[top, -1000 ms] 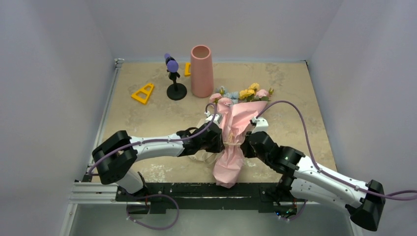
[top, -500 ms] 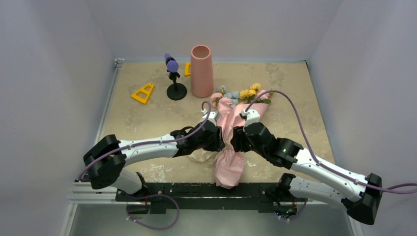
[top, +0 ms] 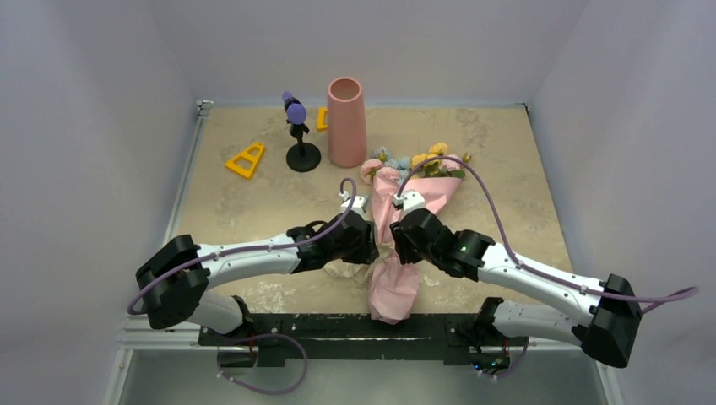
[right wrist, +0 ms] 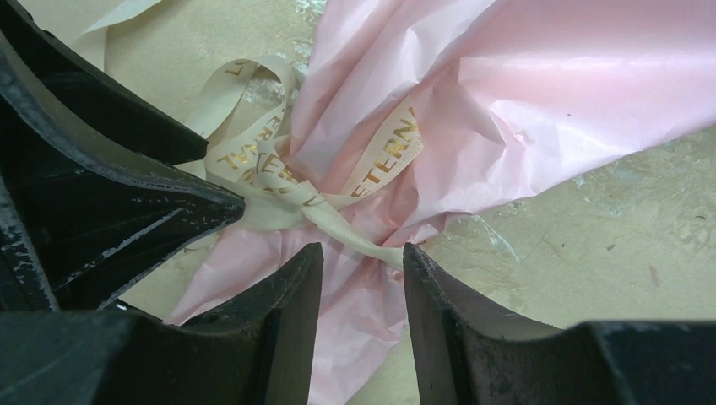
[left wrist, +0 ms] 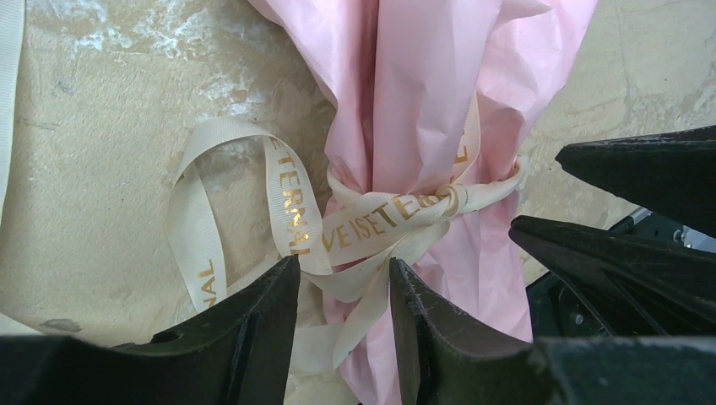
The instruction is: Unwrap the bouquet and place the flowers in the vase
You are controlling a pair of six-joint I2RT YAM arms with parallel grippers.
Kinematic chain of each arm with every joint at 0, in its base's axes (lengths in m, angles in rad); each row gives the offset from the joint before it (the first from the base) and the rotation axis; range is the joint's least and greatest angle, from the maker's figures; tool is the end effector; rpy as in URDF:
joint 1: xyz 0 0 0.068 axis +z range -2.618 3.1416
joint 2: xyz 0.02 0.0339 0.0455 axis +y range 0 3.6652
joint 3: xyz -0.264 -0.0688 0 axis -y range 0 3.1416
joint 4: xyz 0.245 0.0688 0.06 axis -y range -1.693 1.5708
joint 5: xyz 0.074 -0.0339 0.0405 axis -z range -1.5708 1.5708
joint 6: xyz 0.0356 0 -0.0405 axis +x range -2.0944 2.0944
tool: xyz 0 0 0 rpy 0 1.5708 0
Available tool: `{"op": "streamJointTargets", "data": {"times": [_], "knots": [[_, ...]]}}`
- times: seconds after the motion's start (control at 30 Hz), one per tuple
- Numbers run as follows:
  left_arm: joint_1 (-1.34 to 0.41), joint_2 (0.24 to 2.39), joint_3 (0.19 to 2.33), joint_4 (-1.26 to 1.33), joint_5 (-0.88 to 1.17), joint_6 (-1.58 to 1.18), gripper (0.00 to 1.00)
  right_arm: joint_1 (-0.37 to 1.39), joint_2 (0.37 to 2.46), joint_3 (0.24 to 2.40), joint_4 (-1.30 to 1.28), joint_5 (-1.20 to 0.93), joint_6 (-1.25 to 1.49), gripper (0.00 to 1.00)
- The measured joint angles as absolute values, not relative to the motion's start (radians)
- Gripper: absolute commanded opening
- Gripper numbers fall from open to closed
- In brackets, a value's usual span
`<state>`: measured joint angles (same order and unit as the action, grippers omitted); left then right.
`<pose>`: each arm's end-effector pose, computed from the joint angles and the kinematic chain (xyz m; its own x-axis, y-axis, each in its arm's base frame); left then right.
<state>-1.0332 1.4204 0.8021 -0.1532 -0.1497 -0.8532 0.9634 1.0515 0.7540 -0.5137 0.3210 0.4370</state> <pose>0.1547 -0.2491 0.2053 -0.8334 -0.0569 -0.5497 0.2535 0.8445 -0.4717 0.1319 0.1702 0.2501 -0.6522 -0.2347 -0.7207 -0.4185 0.9043 0.0842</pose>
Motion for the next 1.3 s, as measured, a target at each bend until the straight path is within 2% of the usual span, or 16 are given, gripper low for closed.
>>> {"op": "streamJointTargets", "data": {"times": [0.23, 0.3, 0.5, 0.6, 0.93, 1.3], "knots": [[-1.033, 1.402, 0.787, -0.158, -0.150, -0.854, 0.48, 0.982, 1.111, 0.754, -0.500, 0.302, 0.375, 0.45], [-1.033, 1.396, 0.786, -0.159, -0.152, -0.854, 0.48, 0.984, 1.134, 0.755, -0.498, 0.302, 0.365, 0.42], [-1.033, 1.365, 0.780, -0.169, -0.154, -0.854, 0.49, 0.989, 1.205, 0.775, -0.502, 0.363, 0.358, 0.19], [-1.033, 1.345, 0.776, -0.187, -0.152, -0.855, 0.51, 0.989, 1.200, 0.782, -0.506, 0.403, 0.361, 0.00], [-1.049, 1.233, 0.768, -0.174, -0.022, -0.871, 0.51, 0.989, 1.052, 0.790, -0.532, 0.480, 0.422, 0.00], [-1.100, 1.393, 0.768, 0.014, 0.162, -0.879, 0.48, 0.989, 0.938, 0.769, -0.482, 0.435, 0.514, 0.00]]}}
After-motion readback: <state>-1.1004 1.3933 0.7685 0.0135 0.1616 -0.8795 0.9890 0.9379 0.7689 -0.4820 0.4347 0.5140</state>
